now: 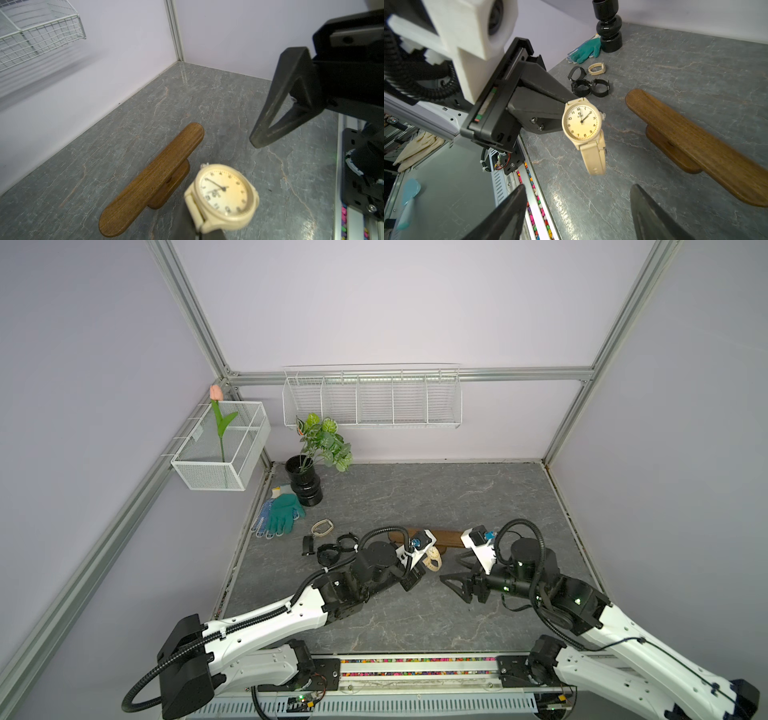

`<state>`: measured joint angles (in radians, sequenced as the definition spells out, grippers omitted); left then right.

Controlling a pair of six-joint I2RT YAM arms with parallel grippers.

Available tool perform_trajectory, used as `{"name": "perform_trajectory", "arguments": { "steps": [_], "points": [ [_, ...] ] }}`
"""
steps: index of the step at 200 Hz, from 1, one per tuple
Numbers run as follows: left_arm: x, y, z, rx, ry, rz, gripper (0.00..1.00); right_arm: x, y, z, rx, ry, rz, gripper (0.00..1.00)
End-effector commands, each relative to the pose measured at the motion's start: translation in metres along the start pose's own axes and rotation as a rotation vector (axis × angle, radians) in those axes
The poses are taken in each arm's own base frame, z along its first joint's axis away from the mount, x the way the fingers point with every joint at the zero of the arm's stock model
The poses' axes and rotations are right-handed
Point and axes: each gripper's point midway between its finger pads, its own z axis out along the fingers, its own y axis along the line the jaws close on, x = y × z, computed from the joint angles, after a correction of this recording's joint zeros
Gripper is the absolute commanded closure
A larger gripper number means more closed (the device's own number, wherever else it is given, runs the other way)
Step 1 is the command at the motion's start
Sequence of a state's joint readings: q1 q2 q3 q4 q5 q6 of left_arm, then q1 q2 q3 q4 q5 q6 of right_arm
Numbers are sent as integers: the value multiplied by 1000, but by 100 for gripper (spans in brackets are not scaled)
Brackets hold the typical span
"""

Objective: Place watch on stand
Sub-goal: Pick up the watch at the center of the board.

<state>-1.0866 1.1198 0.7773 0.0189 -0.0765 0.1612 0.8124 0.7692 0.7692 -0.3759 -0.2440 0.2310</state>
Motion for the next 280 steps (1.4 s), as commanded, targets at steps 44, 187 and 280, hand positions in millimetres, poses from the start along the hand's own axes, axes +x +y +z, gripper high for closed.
{"name": "perform_trajectory", "arguments": {
  "steps": [44,187,280],
  "points": [
    [-12,-18,-2,119,-7,58,100,-6,5,9,-27,61,-24,32],
    [-7,-33,-2,209,29,85,99,-16,7,19,-46,65,-14,47],
    [-8,-33,0,209,36,87,99,-11,8,24,-56,89,-9,49]
  ]
}}
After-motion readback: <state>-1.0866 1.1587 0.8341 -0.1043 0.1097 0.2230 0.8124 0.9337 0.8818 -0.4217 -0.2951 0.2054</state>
